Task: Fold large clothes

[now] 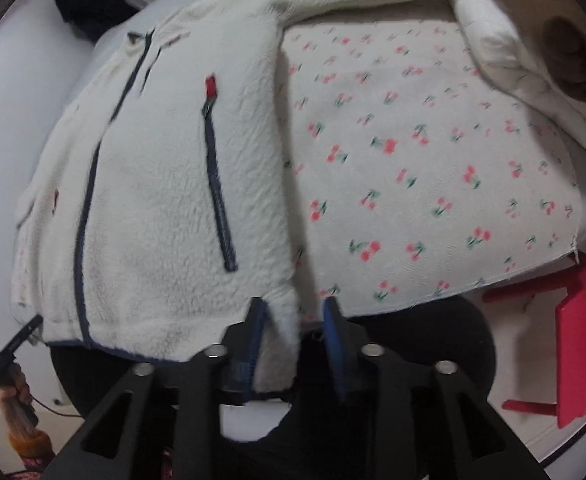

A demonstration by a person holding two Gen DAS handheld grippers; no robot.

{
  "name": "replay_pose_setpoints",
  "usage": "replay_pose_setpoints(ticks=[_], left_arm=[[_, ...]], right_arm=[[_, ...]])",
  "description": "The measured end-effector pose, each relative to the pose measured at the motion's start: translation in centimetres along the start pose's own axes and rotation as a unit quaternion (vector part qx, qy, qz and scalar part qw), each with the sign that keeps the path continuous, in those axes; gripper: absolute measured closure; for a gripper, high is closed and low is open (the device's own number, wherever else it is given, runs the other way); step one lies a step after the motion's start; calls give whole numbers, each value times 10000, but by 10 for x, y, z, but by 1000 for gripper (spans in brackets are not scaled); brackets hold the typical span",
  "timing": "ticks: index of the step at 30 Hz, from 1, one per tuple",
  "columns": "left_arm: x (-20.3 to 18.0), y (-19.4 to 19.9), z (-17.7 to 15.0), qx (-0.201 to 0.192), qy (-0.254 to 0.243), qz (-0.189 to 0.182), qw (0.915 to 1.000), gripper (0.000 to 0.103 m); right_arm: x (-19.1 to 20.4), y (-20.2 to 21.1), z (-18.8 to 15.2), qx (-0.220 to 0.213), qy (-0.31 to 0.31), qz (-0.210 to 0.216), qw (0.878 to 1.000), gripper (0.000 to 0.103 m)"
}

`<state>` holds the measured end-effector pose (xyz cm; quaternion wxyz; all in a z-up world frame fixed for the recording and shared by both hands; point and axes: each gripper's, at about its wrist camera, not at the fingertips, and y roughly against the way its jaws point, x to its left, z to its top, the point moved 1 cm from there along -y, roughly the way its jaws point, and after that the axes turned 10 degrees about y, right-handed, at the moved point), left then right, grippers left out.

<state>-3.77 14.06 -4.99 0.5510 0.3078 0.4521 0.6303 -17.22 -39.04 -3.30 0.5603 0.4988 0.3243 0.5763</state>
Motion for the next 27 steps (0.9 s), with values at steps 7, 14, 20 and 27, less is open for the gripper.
replay_pose_setpoints(ticks=[7,14,20,27], left_arm=[[-30,30,84,-898,-284,-10,9956,25],[-116,23,178,-1218,-1687,-314,9776,19],[-180,-29,269,-1197,-2303,-458,9646,18],[-233,-113,373,-805,-2142,-937,9689,18]], right_arm=[[17,35,87,-697,414,-235,9964,30],[85,16,206,-1035,1358,-84,9853,20],[133,-36,315,-933,1900,493,9761,19],[163,-124,433,-510,1630,1157,9785,18]])
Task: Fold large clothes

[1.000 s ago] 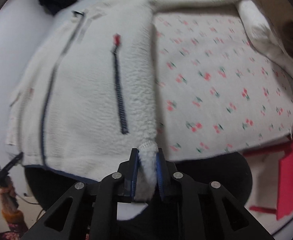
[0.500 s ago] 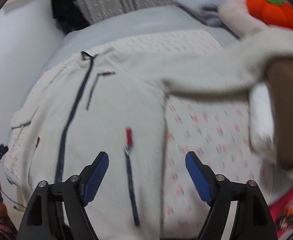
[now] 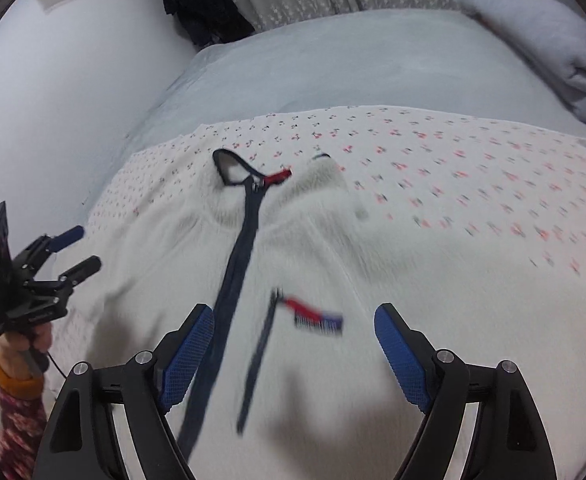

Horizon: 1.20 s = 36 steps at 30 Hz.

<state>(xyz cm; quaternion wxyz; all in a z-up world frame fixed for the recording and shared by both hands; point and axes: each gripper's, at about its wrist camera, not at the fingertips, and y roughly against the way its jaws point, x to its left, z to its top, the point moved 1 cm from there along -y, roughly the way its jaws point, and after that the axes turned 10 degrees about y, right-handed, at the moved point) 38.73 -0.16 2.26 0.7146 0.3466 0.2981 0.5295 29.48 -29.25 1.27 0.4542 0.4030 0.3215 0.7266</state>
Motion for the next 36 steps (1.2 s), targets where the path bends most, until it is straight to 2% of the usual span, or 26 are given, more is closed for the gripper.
replay_pose_setpoints(ticks=[3,8,11,13,14,15,16,17,18,19,20,22,23,24,25,26,27,28,30,32,34,35,36], left_arm=[[8,-44,31,225,410,-412,9981,18],[29,-105,55,163,1192,-1121,9864,18],[47,-129,48,-60,1650,-1703,9715,18],[62,-142,30,-472,2000,-2380,9493,19],[65,-153,25,-370,2072,-2579,9430,21],[64,-162,28,-37,2031,-2383,9497,30],[62,-158,31,-108,1934,-2354,9524,30],[60,-155,31,-236,1914,-2530,9480,30],[57,-155,31,-188,1914,-2708,9432,30],[54,-157,31,-134,1871,-2702,9443,30],[52,-160,30,-134,1847,-2684,9453,30],[53,-156,29,-142,1914,-2804,9405,34],[53,-155,29,-122,1958,-2917,9362,47],[53,-157,29,-59,2003,-2963,9338,59],[53,-158,30,-36,2019,-2924,9347,66],[52,-157,30,-58,2027,-2863,9365,77],[54,-156,29,-125,2083,-2829,9362,80],[54,-151,29,-247,2145,-2823,9347,81],[48,-132,29,-694,2128,-2711,9362,83],[46,-125,30,-936,2180,-2538,9377,84],[43,-138,31,-842,2245,-2033,9493,84],[37,-152,32,-621,2177,-1604,9607,84],[31,-165,32,-425,2085,-1314,9682,84]], right_arm=[[-22,-34,38,-65,-446,152,9989,18],[-48,-80,71,-396,-942,423,9939,18],[-55,-106,70,-419,-944,544,9932,19],[-55,-126,61,-572,-756,643,9934,18],[-56,-134,57,-683,-669,727,9928,18],[-56,-146,53,-839,-458,813,9921,18],[-54,-148,53,-862,-332,781,9927,18],[-50,-146,55,-903,-178,803,9925,18],[-52,-146,58,-995,-220,1087,9888,18],[-58,-151,59,-1061,-472,1437,9828,18],[-62,-154,57,-1104,-591,1513,9805,18],[-64,-155,58,-1225,-677,1622,9768,20],[-65,-155,57,-1266,-733,1676,9749,30],[-67,-158,56,-1309,-856,1808,9710,56],[-69,-157,55,-1317,-914,1783,9708,68],[-68,-154,53,-1400,-960,1574,9728,82],[-60,-142,50,-1682,-826,1250,9743,87],[-47,-126,48,-2026,-641,947,9726,89],[-15,-89,41,-2823,35,147,9592,90],[6,-82,40,-3021,380,-746,9496,91],[4,-100,45,-2749,404,-1210,9530,91],[-3,-115,51,-2454,288,-1193,9616,91],[-16,-132,58,-2091,9,-1100,9717,91]])
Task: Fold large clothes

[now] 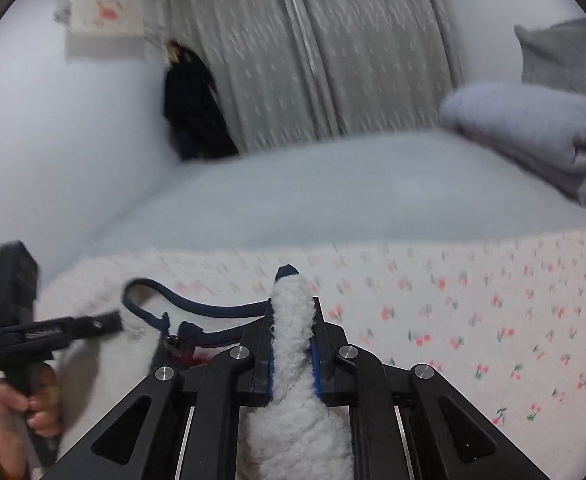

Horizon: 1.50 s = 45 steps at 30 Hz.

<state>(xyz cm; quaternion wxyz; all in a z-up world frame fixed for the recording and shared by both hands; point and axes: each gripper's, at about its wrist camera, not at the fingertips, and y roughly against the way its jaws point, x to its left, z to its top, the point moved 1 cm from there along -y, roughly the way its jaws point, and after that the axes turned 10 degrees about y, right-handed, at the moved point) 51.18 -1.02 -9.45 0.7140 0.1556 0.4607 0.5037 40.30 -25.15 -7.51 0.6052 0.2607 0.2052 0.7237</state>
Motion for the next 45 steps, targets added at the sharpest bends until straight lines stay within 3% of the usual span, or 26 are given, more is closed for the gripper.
replay_pose_setpoints(ticks=[1,3,7,9,12,16,18,21,25,27,29,34,40,45], left_arm=[[-1,-4,-2,23,-85,170,9998,84],[-7,-7,-1,-29,-222,402,9989,83],[-13,-7,-1,-70,-211,395,9990,82],[-15,4,-1,-229,-196,329,9990,73],[-14,28,0,-566,-271,345,9974,71],[-32,56,0,-946,-682,505,9919,71],[-44,69,-2,-1055,-911,287,9898,71],[-56,66,-10,-726,-1233,-155,9896,71],[-60,19,-29,-231,-1720,416,9839,74],[-47,-2,-26,99,-1515,600,9866,79],[-38,-2,-14,27,-1181,542,9915,81],[-40,-9,-11,11,-1200,683,9904,81],[-19,-7,-1,101,-550,-13,9984,83],[-5,-5,2,166,-11,-558,9983,83]], right_arm=[[-12,-21,-2,432,-334,78,9985,91],[-33,-42,-8,784,-936,283,9921,93],[-33,-38,-6,676,-1033,295,9919,92],[-31,-30,-6,519,-1001,345,9930,78],[-34,-4,-4,294,-747,241,9965,60],[-8,29,15,-65,0,55,10000,59],[13,39,21,26,520,91,9986,59],[37,35,18,314,872,239,9954,59],[52,7,0,891,1197,171,9887,59],[44,-6,-14,1011,1223,-49,9873,68],[28,-19,-23,1117,1244,-345,9853,79],[8,-32,-19,1072,834,-201,9905,83],[-9,-38,-13,1001,350,116,9943,84],[-25,-44,-8,955,-287,218,9948,80]])
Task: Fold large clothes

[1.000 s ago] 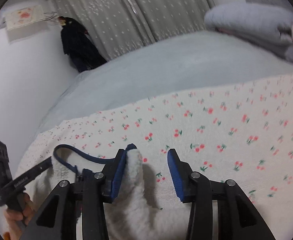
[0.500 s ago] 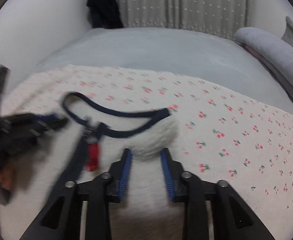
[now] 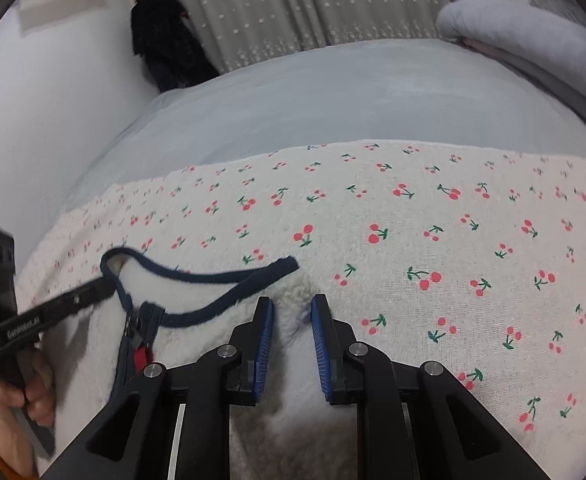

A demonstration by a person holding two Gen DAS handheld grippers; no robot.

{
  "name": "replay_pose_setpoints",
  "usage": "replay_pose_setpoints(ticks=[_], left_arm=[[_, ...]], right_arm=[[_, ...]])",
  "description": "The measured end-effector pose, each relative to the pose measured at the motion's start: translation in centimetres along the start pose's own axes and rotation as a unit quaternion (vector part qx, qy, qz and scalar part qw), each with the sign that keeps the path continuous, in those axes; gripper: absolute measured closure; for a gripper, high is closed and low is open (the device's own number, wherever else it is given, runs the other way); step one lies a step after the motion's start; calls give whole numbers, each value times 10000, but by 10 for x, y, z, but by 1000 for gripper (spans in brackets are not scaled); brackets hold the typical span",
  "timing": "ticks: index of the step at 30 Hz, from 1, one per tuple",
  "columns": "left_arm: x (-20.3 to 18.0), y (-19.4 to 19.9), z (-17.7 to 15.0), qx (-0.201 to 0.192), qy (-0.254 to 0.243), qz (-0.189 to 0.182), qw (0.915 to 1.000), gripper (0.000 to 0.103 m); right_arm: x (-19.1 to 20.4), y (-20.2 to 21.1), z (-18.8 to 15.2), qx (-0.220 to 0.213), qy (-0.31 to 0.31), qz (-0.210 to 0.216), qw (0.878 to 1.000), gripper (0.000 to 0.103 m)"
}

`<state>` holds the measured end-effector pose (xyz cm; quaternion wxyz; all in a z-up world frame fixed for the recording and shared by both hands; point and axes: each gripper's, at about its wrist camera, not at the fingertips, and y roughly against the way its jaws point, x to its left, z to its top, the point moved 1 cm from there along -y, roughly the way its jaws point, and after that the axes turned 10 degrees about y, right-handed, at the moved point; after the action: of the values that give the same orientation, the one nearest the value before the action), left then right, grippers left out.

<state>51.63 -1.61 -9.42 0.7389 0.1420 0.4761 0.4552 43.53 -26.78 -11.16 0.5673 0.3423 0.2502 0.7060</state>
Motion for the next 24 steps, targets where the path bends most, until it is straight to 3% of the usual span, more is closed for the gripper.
replay_pose_setpoints(ticks=[2,5,7,9,11,14,20,24], left_arm=[[-1,4,-1,14,99,-15,9999,83],[-19,20,-7,103,106,395,9991,79],[-39,44,-16,146,-145,755,9969,66],[-50,74,-28,34,-322,840,9959,39],[-58,108,-41,-144,-474,868,9950,32],[-53,163,-58,-324,-499,1035,9929,24],[-12,262,-87,-402,176,1311,9904,19],[17,329,-114,-930,391,2014,9743,8]], right_arm=[[4,3,2,25,22,-82,10000,78],[22,27,4,184,422,-584,9972,56],[29,55,4,-24,444,-431,9981,52],[33,91,1,-236,304,-342,9987,35],[39,122,-4,-345,290,-330,9984,29],[56,162,-15,-240,417,-384,9981,27],[101,235,-49,-196,772,-323,9963,19],[118,269,-76,-73,921,-383,9950,15]])
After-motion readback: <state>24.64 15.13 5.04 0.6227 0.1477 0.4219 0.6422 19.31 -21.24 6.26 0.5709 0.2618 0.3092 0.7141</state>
